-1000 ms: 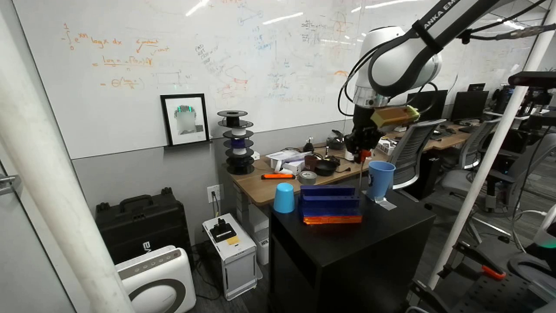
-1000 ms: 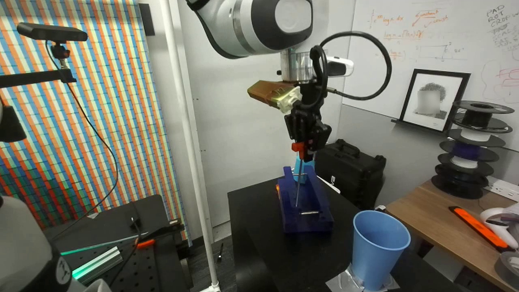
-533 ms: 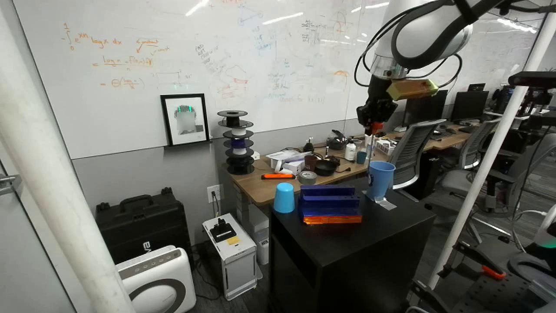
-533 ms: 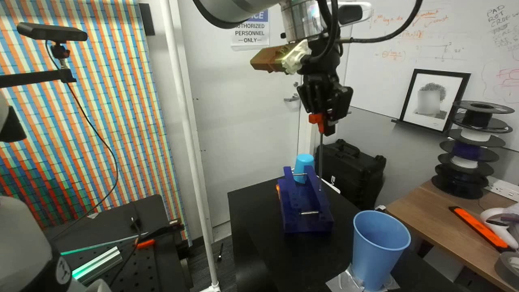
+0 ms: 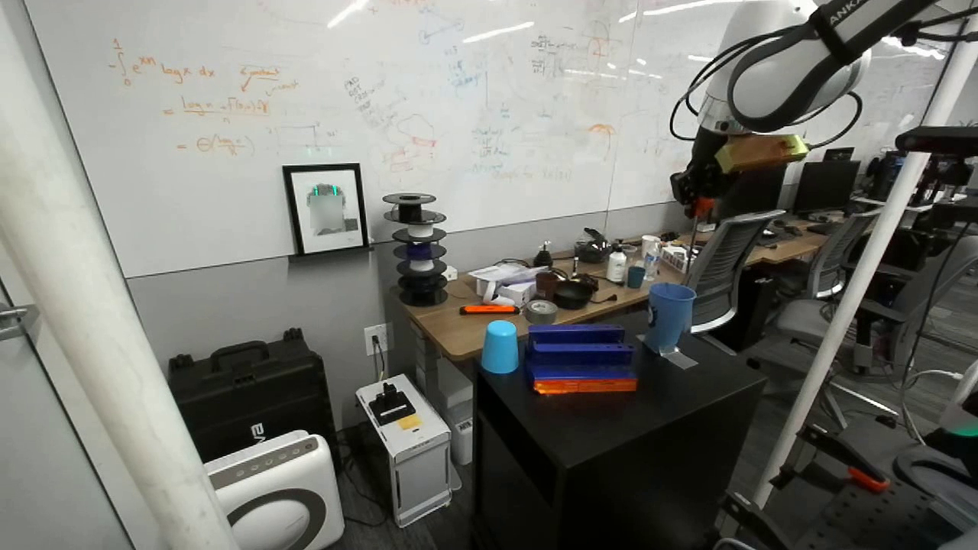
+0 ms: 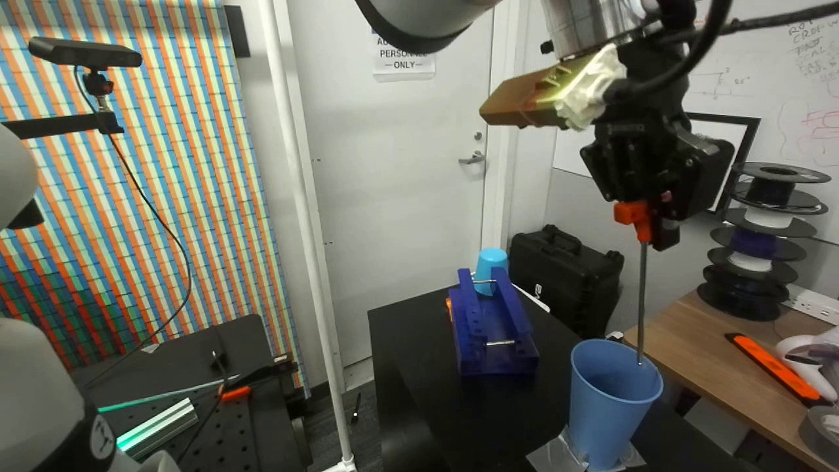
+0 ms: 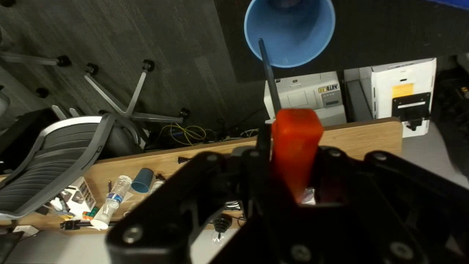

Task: Remove the screwdriver from the object and put it in the cup

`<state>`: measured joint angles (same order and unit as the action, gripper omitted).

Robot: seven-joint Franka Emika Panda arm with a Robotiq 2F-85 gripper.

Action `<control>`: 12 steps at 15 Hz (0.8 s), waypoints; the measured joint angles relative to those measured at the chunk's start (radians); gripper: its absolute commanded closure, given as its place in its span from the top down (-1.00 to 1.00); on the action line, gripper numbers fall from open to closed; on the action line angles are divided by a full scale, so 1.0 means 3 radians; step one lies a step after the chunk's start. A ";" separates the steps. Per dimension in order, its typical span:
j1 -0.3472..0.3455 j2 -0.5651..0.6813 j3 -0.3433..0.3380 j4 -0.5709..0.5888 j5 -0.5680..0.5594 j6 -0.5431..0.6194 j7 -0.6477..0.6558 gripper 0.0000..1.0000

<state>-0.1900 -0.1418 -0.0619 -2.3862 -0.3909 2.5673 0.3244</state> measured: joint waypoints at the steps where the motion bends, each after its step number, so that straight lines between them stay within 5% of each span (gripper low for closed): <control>1: -0.0018 0.0095 -0.0006 0.0016 -0.0011 0.0107 0.0042 -0.88; 4: -0.0001 0.0424 -0.0007 0.0093 -0.0011 0.0354 0.0147 -1.00; 12: 0.0216 0.1072 -0.0049 0.0204 0.0353 0.0417 0.0165 -0.83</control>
<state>-0.1251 0.1797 -0.0765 -2.3251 -0.2851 2.6924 0.3739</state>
